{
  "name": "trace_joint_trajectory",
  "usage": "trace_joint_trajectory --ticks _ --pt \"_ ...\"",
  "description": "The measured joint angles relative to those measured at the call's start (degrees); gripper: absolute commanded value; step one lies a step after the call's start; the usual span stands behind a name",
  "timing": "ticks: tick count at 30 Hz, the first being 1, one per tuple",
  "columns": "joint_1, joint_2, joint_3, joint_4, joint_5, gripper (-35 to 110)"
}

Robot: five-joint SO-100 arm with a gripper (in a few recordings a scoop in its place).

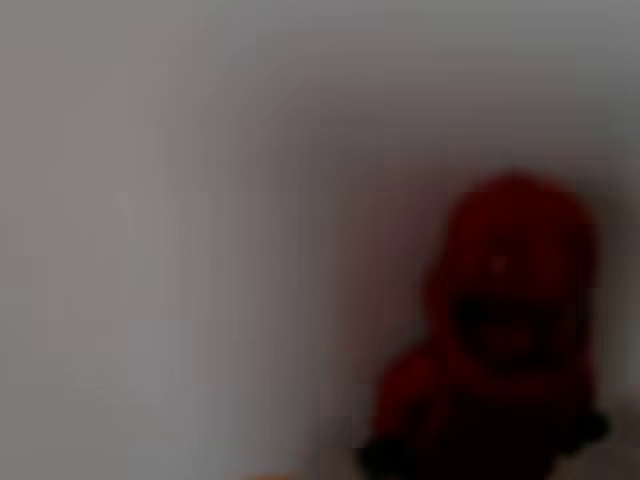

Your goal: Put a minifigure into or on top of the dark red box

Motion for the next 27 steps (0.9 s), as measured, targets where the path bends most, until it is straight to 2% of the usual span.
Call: trace_joint_trajectory --ticks 16,27 --pt "0.2 0.0 0.2 0.4 -4.4 21" --pt "4.0 0.1 1.8 0.4 -6.9 21"
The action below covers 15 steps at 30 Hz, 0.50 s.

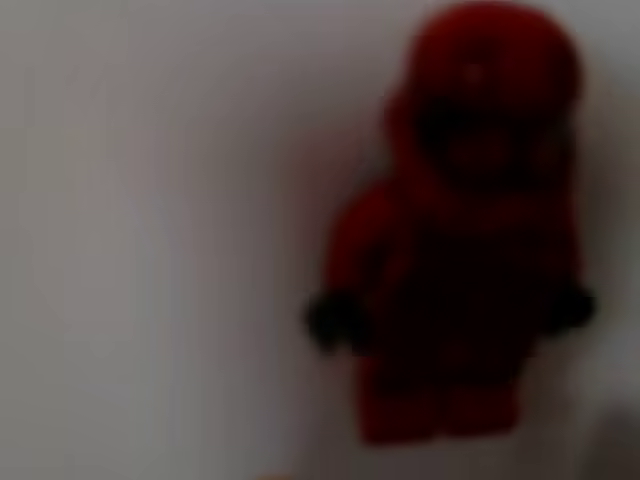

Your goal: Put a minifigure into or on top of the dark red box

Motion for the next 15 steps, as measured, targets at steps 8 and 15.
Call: trace_joint_trajectory --ticks 8,15 --pt "0.2 -0.3 0.1 0.0 0.0 21" --pt "0.3 -1.7 -1.5 0.0 0.2 21"
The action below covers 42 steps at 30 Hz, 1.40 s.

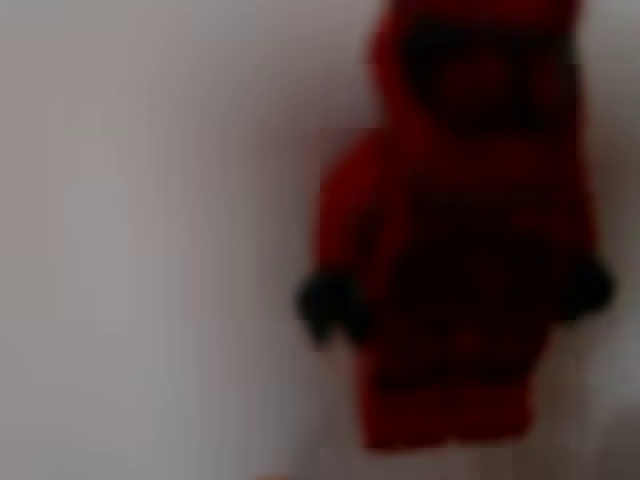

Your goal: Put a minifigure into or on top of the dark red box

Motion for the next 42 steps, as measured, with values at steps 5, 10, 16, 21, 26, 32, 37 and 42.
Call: trace_joint_trajectory --ticks 5,10,16,21,26,32,37,42 --pt "0.3 -2.8 -1.8 0.0 0.0 21" --pt "0.3 -5.1 -3.9 0.0 0.0 21" --pt "-0.7 -6.2 -5.3 0.0 0.3 20" --pt "-0.6 -6.2 -5.3 0.0 0.6 18" --pt "-0.6 -6.4 -5.3 0.0 0.6 14" --pt "-0.6 -6.4 -5.3 0.0 0.6 8" --pt "-0.6 -6.4 -5.3 0.0 0.6 1" --pt "-0.6 -6.4 -5.3 0.0 0.6 0"
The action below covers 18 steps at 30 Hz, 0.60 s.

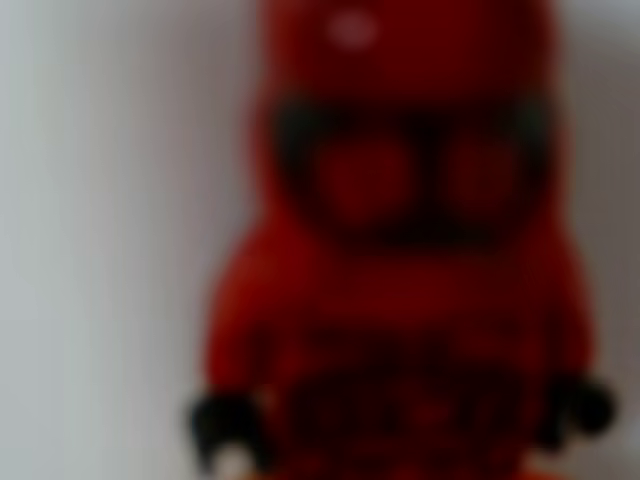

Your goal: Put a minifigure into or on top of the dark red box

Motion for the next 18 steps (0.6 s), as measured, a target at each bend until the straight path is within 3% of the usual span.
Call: trace_joint_trajectory --ticks 7,12,18 --pt "0.0 9.6 10.6 0.0 1.1 0" --pt "3.6 31.2 30.8 0.0 0.8 0" --pt "16.5 59.8 55.9 -0.4 -0.8 0"
